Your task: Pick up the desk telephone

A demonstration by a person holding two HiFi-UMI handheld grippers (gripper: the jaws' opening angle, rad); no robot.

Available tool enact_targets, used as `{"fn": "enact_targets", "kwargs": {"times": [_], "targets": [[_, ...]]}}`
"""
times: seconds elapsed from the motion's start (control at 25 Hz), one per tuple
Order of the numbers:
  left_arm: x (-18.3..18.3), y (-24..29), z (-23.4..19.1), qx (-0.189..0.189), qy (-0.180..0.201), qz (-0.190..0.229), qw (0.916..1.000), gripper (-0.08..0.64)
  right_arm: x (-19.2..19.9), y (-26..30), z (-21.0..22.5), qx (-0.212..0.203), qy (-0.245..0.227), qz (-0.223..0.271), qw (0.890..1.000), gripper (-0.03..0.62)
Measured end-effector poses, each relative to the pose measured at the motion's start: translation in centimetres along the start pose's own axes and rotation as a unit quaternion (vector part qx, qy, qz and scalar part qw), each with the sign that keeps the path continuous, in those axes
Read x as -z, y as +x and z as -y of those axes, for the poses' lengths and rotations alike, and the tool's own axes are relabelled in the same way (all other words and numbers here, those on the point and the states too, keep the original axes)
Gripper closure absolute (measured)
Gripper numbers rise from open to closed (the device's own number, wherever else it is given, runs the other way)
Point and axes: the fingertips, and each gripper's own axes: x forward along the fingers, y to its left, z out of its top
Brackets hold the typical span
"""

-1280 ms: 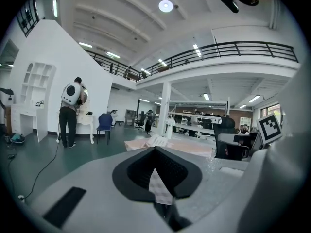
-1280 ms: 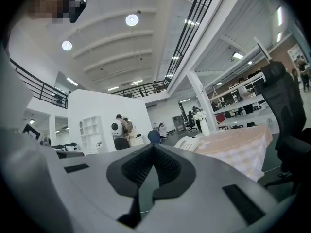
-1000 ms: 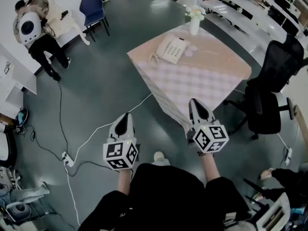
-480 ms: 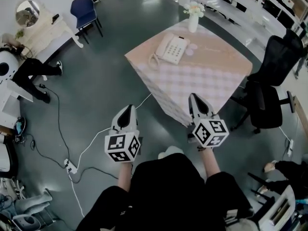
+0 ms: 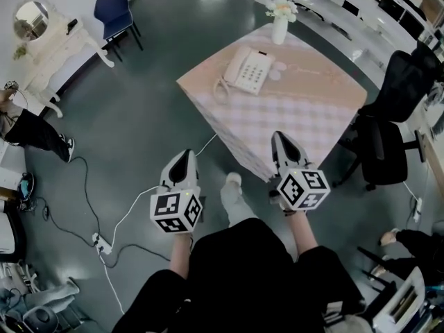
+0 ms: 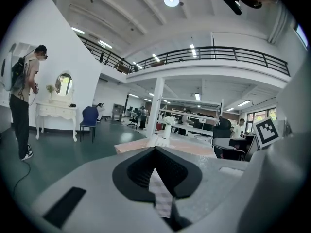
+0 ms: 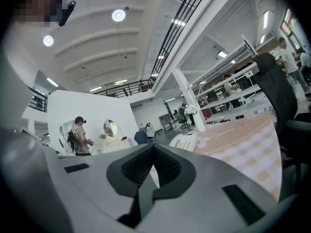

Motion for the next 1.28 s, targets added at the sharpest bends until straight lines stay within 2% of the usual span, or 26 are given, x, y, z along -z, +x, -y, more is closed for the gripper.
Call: {"fn": "enact_targets", "kwargs": {"times": [0.32, 0.8, 1.08, 1.28], "targets": [[-1.4, 6.7, -2.4, 0.019, -0.007, -0.008, 0.9998, 0.56, -0.5, 5.9, 2.0, 0.019, 0.013, -0.001, 1.0, 0.6], [-3.8, 16.0, -5.5, 0.049, -0.014, -0.036, 0.998, 0.56, -2.5, 14.7, 5.5, 0.062, 0.057, -0.001, 0.996, 0.6], [-4.6, 20.6, -5.2, 0.085, -0.005, -0.05, 0.9951, 0.56, -3.2, 18.0, 7.5, 0.083, 0.081, -0.006, 0.993, 0.6], [-5.1, 23.3, -5.2, 0.105, -0.007, -0.061, 0.9926, 0.56, -3.8, 19.1, 9.2, 0.092, 0.079, -0.004, 0.993, 0.6]]}}
